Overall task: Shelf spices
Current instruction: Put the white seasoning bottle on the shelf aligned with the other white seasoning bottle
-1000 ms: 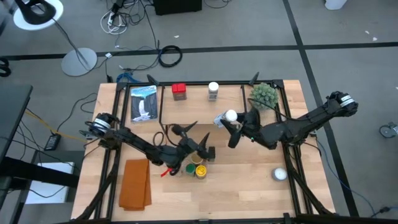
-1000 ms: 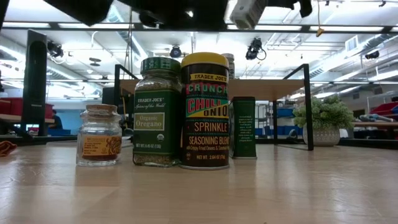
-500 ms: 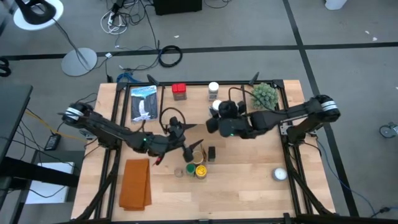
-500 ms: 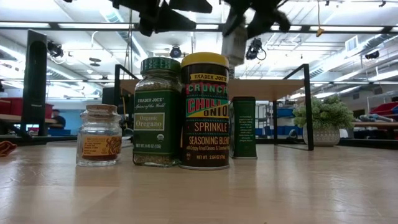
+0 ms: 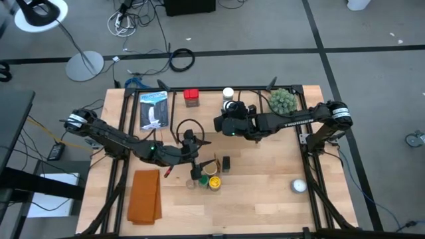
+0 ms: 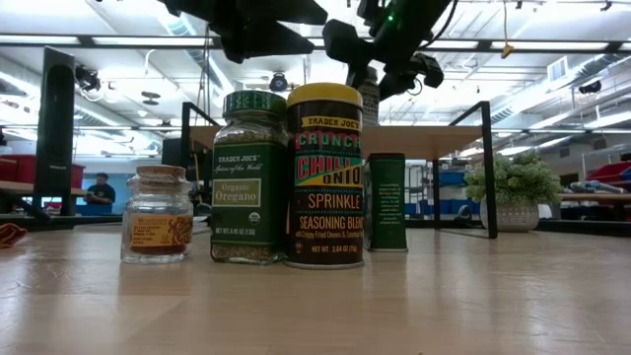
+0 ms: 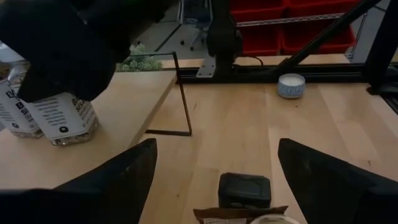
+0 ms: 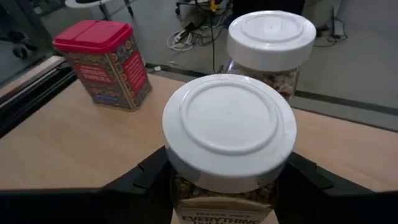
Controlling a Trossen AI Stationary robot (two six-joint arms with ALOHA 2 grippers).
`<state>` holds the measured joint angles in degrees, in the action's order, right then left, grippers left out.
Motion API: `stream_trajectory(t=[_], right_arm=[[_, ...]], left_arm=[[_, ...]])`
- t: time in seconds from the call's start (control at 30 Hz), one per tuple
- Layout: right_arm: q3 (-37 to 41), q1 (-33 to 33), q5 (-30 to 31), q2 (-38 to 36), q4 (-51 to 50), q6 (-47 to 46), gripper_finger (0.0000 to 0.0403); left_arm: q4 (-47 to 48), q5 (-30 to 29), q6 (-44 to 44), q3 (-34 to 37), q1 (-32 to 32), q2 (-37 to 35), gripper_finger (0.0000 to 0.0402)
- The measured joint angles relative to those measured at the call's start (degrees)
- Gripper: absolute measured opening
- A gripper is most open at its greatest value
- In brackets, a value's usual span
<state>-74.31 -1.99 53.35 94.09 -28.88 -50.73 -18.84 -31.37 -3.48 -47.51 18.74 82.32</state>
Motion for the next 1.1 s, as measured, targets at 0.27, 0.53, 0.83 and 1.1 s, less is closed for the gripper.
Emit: stream_trajectory(t=[0.27,0.53,0.83,1.1], right_arm=[[0.05,-0.07,-0.37,0.25,0.88,7.67,0.0221],[0.16,-1.04,-0.74,0.24,0.96,8.82,0.0235],[0.16,-1.76,-0.64,-0.23,1.73,11.36,0.0237],[0.16,-1.76,0.34,-2.04,4.54,14.77,0.0236]], left_arm=[[0.40,-0.68,-0.17,0.00,0.00,0.00,0.0339],[0.45,-1.04,-0.24,0.00,0.00,0.00,0.0339],[0.60,-1.12,-1.27,0.00,0.00,0.00,0.0339],[0.73,-1.14,-1.30,0.00,0.00,0.00,0.0339]])
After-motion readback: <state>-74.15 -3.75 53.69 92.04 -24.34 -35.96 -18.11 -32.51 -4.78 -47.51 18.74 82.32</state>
